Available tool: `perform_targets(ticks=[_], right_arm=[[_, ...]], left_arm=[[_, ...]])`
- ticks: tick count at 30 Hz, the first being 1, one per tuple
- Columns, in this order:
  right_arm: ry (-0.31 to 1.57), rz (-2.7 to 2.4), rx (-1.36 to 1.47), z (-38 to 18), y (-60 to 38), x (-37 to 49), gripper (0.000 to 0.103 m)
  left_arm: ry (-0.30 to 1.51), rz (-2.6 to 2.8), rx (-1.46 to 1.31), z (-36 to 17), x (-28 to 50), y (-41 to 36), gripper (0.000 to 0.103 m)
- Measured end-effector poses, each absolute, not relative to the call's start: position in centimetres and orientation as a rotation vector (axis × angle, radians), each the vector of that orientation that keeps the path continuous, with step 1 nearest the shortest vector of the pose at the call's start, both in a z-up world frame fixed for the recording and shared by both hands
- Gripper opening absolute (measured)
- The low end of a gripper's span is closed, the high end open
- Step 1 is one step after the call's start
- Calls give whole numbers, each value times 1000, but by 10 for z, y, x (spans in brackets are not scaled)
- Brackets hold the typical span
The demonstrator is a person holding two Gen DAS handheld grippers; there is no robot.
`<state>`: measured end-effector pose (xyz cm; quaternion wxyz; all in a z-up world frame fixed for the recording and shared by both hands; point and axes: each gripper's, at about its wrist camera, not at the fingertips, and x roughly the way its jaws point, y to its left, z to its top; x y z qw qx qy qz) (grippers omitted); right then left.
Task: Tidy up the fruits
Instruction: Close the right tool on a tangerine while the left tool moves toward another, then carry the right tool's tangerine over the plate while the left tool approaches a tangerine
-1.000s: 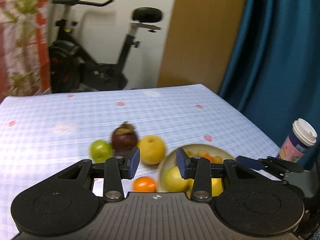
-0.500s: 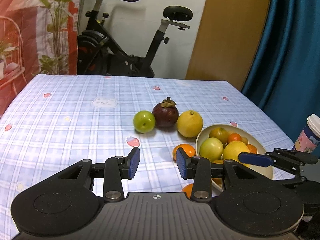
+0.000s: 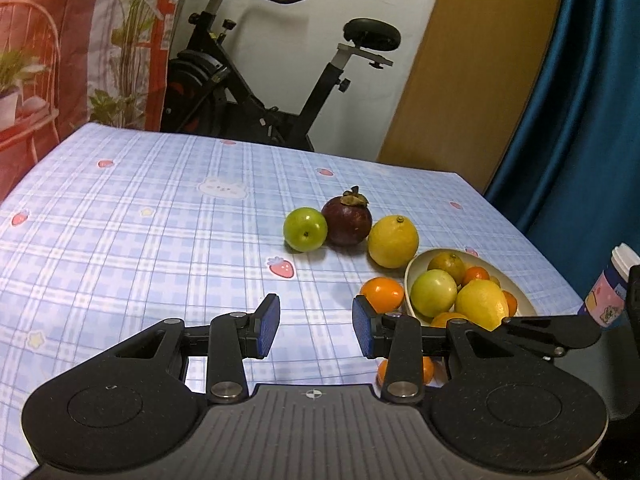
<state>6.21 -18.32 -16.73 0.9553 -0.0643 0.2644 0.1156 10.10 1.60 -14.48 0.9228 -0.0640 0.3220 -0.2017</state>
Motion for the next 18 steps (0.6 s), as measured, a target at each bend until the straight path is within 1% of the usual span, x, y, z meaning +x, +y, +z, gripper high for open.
perform_targets(ticks=[7, 18], right_arm=[[593, 242, -200, -180, -176, 74, 44], [572, 260, -168, -182, -178, 72, 43]], left_arm=[[678, -418, -146, -153, 106, 17, 42], [694, -408, -122, -160, 107, 13, 42]])
